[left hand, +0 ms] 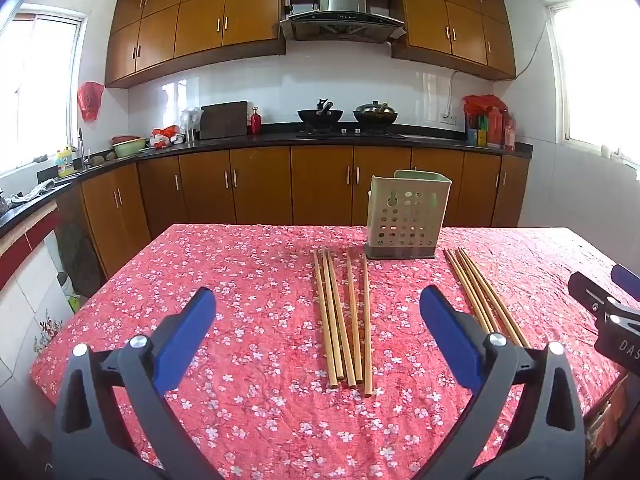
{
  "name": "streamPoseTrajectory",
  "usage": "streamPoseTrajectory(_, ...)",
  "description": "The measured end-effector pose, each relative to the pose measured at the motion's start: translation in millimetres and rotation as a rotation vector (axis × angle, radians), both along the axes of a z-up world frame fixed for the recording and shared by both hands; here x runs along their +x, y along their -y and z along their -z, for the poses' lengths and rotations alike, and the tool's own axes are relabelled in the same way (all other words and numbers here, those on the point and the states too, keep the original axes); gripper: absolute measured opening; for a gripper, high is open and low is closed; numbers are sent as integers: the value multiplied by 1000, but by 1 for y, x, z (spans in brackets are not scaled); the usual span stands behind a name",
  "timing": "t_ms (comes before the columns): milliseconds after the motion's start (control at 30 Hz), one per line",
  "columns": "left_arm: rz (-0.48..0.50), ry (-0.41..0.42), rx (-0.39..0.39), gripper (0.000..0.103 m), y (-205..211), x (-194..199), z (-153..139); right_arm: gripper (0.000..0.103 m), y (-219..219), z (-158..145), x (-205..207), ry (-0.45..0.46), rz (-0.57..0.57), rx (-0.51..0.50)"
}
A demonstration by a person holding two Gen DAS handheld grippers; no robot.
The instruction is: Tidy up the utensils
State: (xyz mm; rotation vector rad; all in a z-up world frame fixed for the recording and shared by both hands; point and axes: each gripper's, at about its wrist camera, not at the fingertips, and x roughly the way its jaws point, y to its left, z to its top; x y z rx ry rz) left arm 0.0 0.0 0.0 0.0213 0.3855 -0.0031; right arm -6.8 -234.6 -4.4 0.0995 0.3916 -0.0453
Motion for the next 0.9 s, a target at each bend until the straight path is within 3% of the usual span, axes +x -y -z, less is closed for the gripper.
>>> streamPoseTrajectory(900,2,-4,-1,99,1,-1,0,101,-1,2,2,-6,0,1)
